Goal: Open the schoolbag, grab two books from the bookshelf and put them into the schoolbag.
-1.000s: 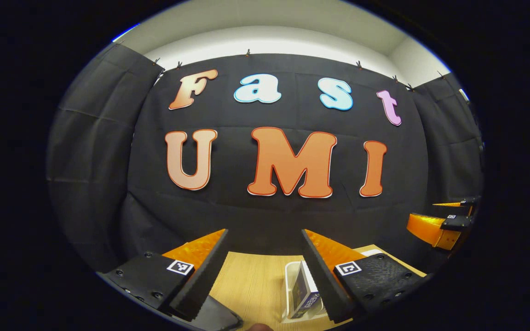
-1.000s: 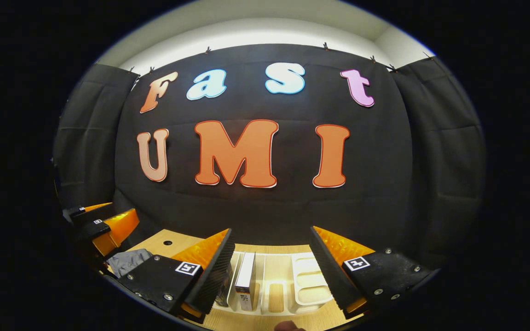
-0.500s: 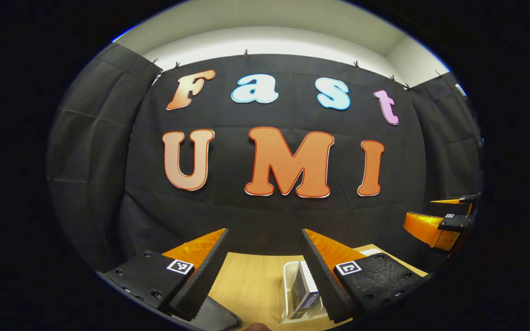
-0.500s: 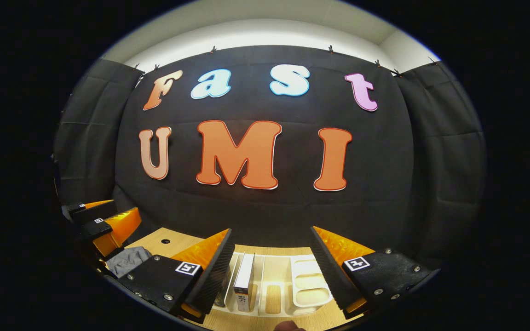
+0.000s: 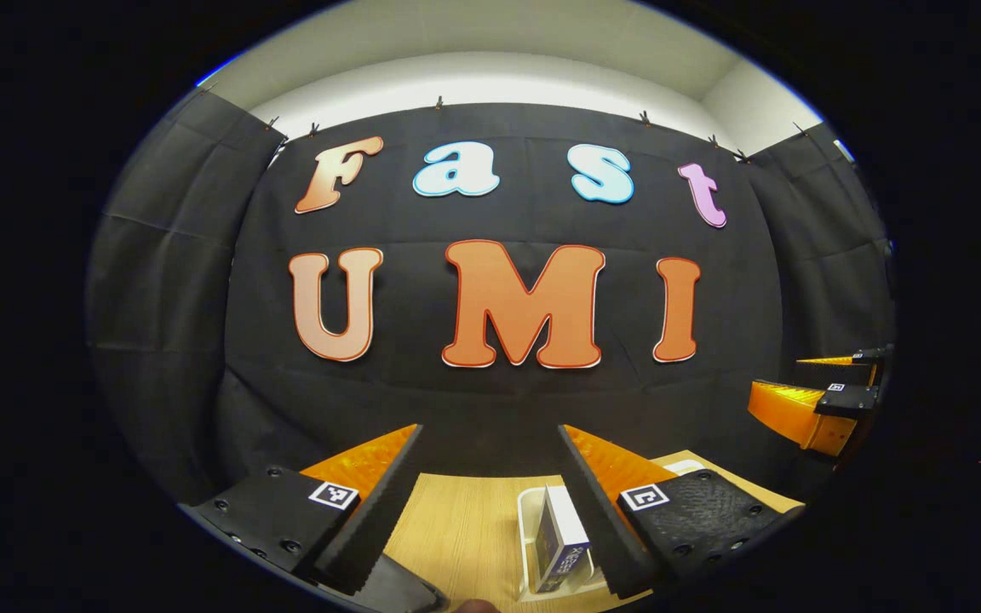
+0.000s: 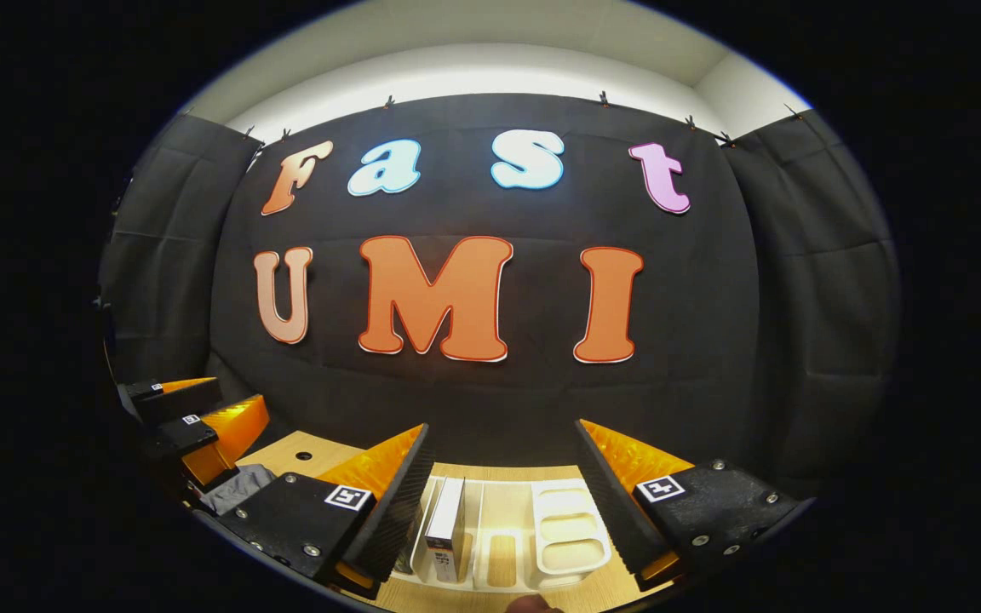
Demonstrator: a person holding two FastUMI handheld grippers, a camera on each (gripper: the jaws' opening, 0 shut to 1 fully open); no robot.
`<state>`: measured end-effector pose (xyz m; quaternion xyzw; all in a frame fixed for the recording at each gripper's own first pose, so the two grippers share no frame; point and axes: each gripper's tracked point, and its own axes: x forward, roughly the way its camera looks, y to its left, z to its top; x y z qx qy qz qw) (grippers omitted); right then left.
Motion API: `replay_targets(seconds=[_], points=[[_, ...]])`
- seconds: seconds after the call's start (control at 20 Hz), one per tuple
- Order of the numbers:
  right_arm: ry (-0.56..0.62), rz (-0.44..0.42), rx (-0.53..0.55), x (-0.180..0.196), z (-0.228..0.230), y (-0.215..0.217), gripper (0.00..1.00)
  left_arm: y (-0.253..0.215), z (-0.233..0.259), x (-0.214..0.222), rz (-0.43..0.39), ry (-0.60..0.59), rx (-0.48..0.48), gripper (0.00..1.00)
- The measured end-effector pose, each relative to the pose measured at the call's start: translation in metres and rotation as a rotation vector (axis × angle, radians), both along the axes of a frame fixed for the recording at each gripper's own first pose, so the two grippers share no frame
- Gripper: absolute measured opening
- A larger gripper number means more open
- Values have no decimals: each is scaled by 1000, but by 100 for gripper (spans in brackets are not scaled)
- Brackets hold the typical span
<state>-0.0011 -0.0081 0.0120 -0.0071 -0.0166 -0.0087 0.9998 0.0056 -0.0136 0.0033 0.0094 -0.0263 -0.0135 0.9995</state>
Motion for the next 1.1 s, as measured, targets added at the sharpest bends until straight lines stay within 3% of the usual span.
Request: replay_targets(seconds=[0.85,1.1], points=[[21,-5,-19,6,-6,12,97,17,-15,0,16,25,61,96],[16,2,-49,9,-7,16,97,31,-47,4,47,77,202,95]])
